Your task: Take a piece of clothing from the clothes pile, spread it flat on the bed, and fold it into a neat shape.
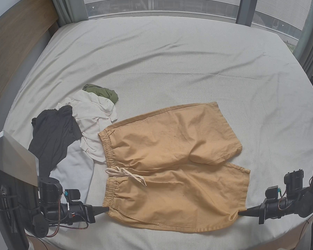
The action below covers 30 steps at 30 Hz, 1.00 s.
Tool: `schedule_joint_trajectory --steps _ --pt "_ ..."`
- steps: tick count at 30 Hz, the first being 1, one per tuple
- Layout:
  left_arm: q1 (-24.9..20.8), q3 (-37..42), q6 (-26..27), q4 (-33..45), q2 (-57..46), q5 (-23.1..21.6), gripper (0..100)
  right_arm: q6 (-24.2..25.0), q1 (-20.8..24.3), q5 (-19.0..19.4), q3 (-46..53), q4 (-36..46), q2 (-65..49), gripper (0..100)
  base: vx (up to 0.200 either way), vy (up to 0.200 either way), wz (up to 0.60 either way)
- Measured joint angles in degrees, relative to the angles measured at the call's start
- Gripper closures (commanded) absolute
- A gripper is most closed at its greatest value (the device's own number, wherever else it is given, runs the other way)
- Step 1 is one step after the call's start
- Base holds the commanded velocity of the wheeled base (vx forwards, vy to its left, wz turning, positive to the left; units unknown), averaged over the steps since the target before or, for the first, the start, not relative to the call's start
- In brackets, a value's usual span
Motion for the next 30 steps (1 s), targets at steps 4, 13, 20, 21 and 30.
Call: schedule_joint_trajectory --steps 4,13,20,21,30 --pt "-0.66 -0.16 -3.23 -0.01 -2.67 0.02 100 4.4 -0.54 0.68 0.0 -8.84 -0.41 100 0.0 0.0 0.0" --pt "-2.95 -1.18 -11.45 -0.06 -10.3 0.02 100 16.43 -0.76 0.96 -0.3 -22.97 -0.35 100 0.0 0.0 0.0" --pt "-4.38 -3.08 -20.97 -0.06 -15.48 0.02 100 18.87 -0.85 1.07 -2.36 -22.86 -0.72 100 0.0 0.0 0.0" --pt "-4.52 -3.41 -21.65 -0.04 -16.01 0.09 100 19.69 -0.85 1.07 -2.71 -22.86 -0.96 100 0.0 0.0 0.0" --pt "-5.16 -6.29 -23.1 -0.06 -18.99 0.82 100 28.09 -0.78 0.88 -7.83 -22.82 -5.66 100 0.0 0.0 0.0"
